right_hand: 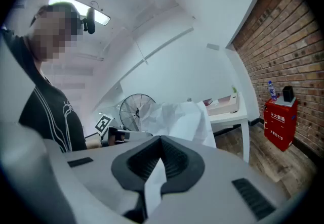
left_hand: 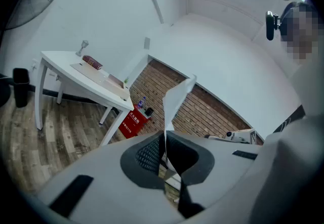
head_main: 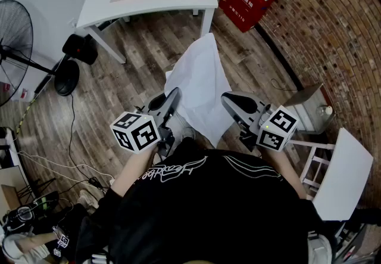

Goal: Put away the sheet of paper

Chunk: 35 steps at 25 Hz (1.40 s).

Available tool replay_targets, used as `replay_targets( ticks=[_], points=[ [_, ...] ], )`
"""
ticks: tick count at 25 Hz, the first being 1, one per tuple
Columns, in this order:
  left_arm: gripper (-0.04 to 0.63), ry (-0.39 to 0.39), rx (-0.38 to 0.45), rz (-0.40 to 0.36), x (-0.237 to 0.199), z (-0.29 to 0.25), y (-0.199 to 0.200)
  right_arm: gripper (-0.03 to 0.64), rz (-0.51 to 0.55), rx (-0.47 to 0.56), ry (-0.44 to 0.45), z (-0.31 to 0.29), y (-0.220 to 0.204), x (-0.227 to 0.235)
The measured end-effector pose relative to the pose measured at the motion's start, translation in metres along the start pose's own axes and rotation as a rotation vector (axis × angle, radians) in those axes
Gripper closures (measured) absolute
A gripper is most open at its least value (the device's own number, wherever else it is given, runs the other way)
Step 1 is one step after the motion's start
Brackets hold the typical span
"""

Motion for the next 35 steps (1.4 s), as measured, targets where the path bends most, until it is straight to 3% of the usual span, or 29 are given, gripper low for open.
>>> replay_targets(
  ticks=[12,20,35],
  points=[
    [0.562,-0.017,0.044,-0.019,-0.048,0.000,0.053,0.614,0.057,0.034,-0.028,-0.060,0.022,0.006],
    [0.563,-0.016,0.053,-0.025,-0.065,0.008,0.068,0.614,0.050,0.046,-0.027,-0.080,0.020,0.005],
    [0.563,0.064,0.068,0.053,-0.129,-0.011,0.092,0.614,0.011,-0.024,0.039,-0.158,0.032,0.054]
  ],
)
Point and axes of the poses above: the fingertips, and each gripper's own axes: z backward along the fingers, x to its right, y out of its top, the point moved 7 cm from there along z, backward along the fingers, and after that the axes turned 5 degrees about x, right-handed, at the moved point
